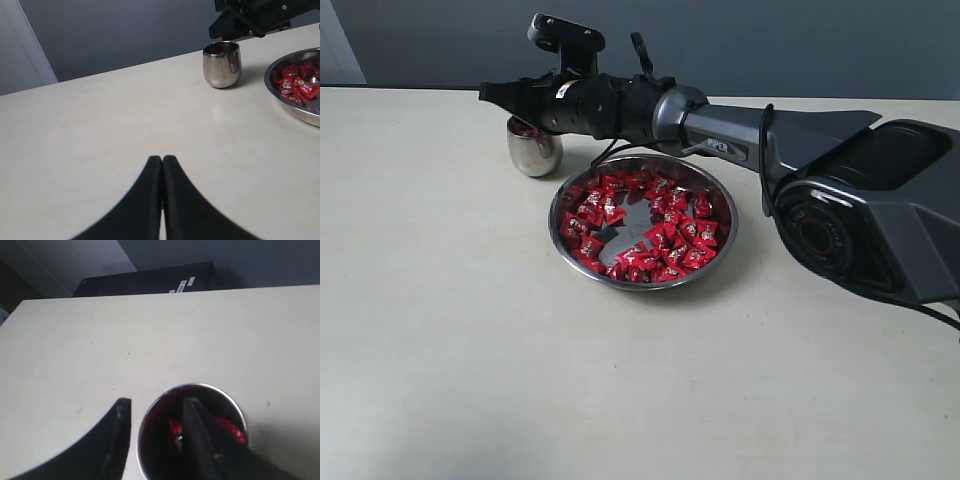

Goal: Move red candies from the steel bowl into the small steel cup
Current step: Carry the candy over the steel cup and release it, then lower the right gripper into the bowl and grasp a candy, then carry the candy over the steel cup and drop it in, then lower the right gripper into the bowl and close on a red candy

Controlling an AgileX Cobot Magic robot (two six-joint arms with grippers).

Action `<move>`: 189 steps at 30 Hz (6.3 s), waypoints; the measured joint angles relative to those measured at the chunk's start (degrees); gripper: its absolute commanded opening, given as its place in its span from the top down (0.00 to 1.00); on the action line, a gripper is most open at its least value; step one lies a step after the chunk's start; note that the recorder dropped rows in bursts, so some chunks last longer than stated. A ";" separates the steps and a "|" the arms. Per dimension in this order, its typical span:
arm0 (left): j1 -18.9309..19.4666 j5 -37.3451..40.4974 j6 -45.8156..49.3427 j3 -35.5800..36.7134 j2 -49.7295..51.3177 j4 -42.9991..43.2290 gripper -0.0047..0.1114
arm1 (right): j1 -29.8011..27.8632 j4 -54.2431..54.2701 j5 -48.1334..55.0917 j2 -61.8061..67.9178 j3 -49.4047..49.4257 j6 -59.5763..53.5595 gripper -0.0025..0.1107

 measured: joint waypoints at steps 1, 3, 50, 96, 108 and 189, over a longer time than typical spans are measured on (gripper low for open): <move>0.00 0.00 0.00 0.00 0.00 0.00 0.96 | 0.00 0.13 -0.35 0.00 0.00 0.00 0.67; 0.00 0.00 0.00 0.00 0.00 0.00 0.96 | 0.00 0.39 -0.61 0.00 0.00 0.00 0.67; 0.00 0.00 0.00 0.00 0.00 0.00 0.96 | 2.39 -35.69 50.65 -4.55 0.00 2.50 0.67; 0.00 0.00 0.00 0.00 0.00 0.00 0.96 | 2.39 -24.59 5.93 -5.04 0.00 9.03 0.98; 0.00 0.00 0.00 0.00 0.00 0.00 0.96 | 0.66 -23.46 3.46 -1.63 0.00 13.20 0.97; 0.00 0.00 0.00 0.00 0.00 0.00 0.96 | 4.45 -43.02 63.28 -3.68 0.00 5.31 0.60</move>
